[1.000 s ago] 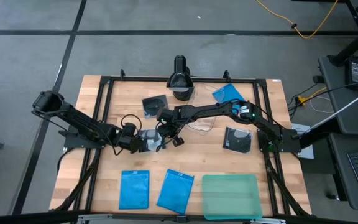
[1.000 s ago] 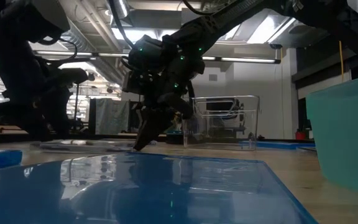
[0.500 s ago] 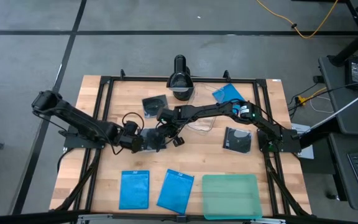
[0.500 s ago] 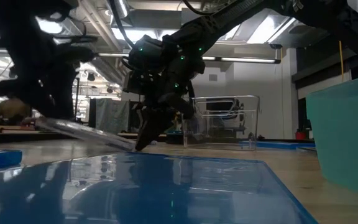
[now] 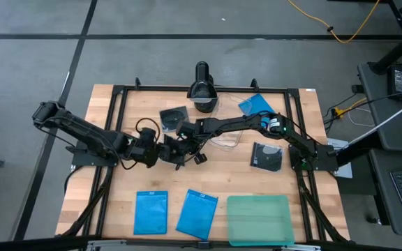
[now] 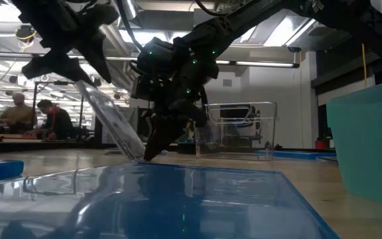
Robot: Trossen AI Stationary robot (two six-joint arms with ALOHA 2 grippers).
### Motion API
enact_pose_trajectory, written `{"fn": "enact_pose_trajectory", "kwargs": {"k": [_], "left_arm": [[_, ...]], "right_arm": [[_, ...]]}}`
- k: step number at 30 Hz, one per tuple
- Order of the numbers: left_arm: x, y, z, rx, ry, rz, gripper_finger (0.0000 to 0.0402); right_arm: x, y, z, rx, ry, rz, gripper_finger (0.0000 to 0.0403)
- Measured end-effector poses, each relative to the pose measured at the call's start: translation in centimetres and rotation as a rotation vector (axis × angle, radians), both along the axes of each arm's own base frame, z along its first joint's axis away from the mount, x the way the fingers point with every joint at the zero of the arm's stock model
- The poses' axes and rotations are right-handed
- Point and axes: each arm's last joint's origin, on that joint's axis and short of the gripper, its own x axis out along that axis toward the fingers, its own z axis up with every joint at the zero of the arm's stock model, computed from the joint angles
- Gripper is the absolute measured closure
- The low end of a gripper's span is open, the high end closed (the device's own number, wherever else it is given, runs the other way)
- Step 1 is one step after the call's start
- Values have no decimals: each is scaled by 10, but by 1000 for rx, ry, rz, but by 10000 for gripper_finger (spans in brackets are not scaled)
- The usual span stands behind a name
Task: Pick & place jewel cases by type
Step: Put the bottom left black CD case into the transparent bin
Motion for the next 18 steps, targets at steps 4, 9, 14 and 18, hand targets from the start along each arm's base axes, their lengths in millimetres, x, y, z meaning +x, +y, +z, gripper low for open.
{"fn": "enact_pose_trajectory", "kwargs": {"k": [4,9,14,18], "left_arm": [[0,2,-3,-8,34,0,255],[1,6,-3,-5,33,7,255],[12,8,4,-2,-71,-3,255],[16,12,5,-1,-90,-29,255]], "right_arm": [[0,0,0,0,1,0,393],[0,0,0,0,3,0,393],[0,0,0,0,3,0,393],[0,0,0,0,3,0,393]]}}
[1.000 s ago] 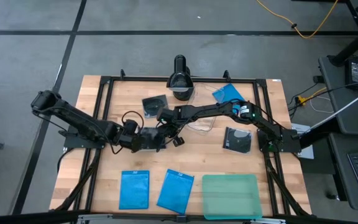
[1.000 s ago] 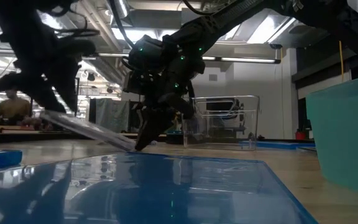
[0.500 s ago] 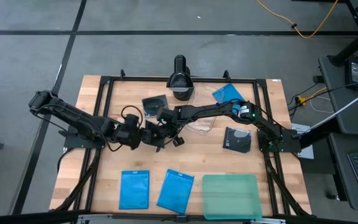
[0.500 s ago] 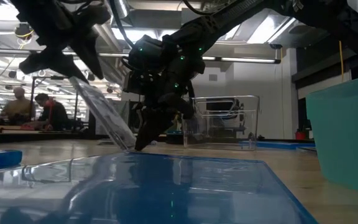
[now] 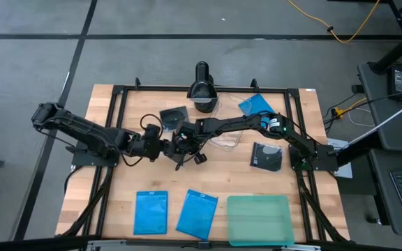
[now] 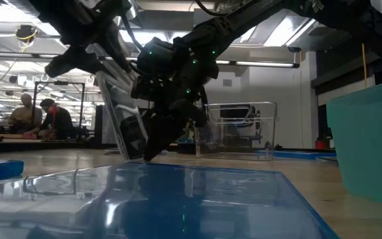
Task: Pick & place jewel cases by type
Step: Put the bottom left black CD case into the transparent bin
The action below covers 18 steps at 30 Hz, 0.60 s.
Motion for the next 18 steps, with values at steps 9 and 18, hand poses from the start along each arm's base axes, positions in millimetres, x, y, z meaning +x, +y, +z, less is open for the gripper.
{"fn": "enact_pose_trajectory", "kwargs": {"k": [9,18], "left_arm": [[0,7,-2,5,39,-14,255],[-1,8,-3,7,49,-14,253]], "right_arm": [[0,0,0,1,6,-1,393],[-1,0,0,1,15,1,393]]}}
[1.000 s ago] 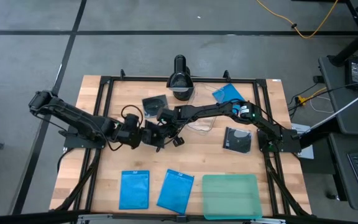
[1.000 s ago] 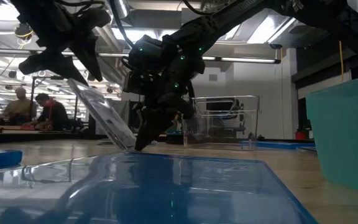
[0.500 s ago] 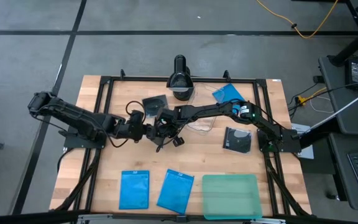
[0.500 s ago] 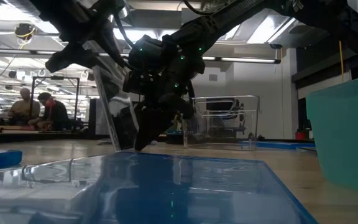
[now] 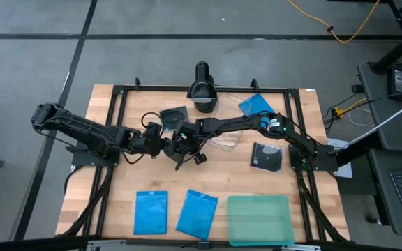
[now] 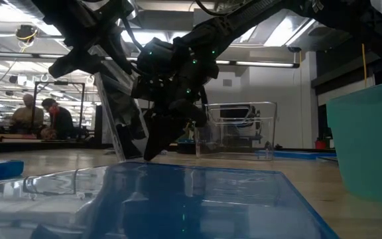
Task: Pick & place jewel cases by type
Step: Put the bottom left black CD case into the transparent bin
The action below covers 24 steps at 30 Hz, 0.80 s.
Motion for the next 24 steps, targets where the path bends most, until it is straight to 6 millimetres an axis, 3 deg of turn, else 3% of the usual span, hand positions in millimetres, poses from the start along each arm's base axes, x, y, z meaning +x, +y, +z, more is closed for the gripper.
{"fn": "enact_pose_trajectory", "kwargs": {"k": [11,24], "left_arm": [[-1,0,-1,8,11,-1,227],[9,0,5,-35,-77,-70,226]], "right_arm": [[-1,0,-1,-6,9,16,393],[-2,1,-1,5,10,25,393]]}}
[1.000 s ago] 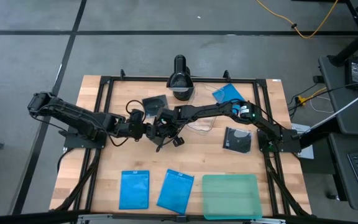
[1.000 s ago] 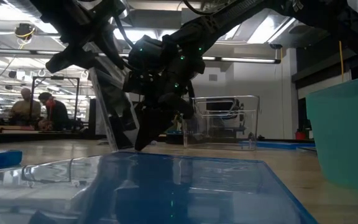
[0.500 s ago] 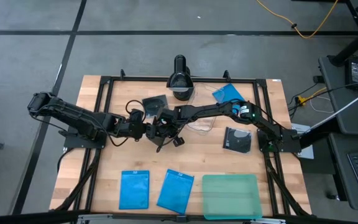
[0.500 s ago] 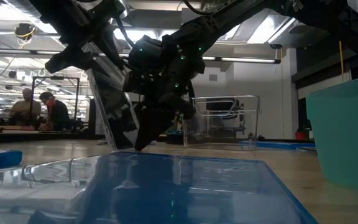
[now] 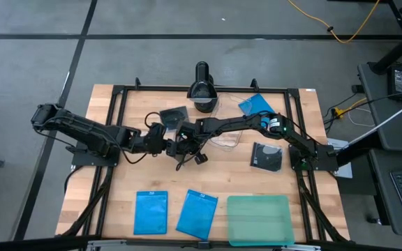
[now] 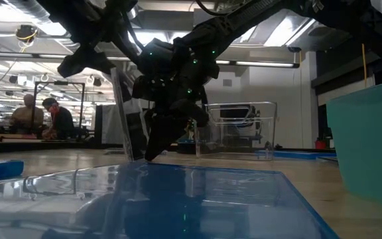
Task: Pick & place jewel cases by type
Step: Put the bottom left black CD case into the transparent bin
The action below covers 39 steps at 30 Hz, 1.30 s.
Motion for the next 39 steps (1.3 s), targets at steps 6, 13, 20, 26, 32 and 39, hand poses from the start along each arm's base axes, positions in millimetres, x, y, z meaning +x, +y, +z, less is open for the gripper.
{"fn": "enact_pose_trajectory", "kwargs": {"k": [6,13,20,26,32,39], "left_arm": [[2,0,2,2,-23,-2,226],[5,0,9,25,-21,-24,226],[13,-2,12,48,-8,-37,226],[17,-4,4,49,42,-38,226],[16,-5,2,54,57,-35,226],[14,-5,1,46,82,-25,226]], "right_arm": [[0,0,0,2,0,2,393],[0,0,0,-1,-3,9,393],[0,0,0,-9,-8,32,393],[-2,0,-1,-5,12,32,393],[-3,1,-1,0,27,29,393],[-4,1,-1,1,36,27,393]]}}
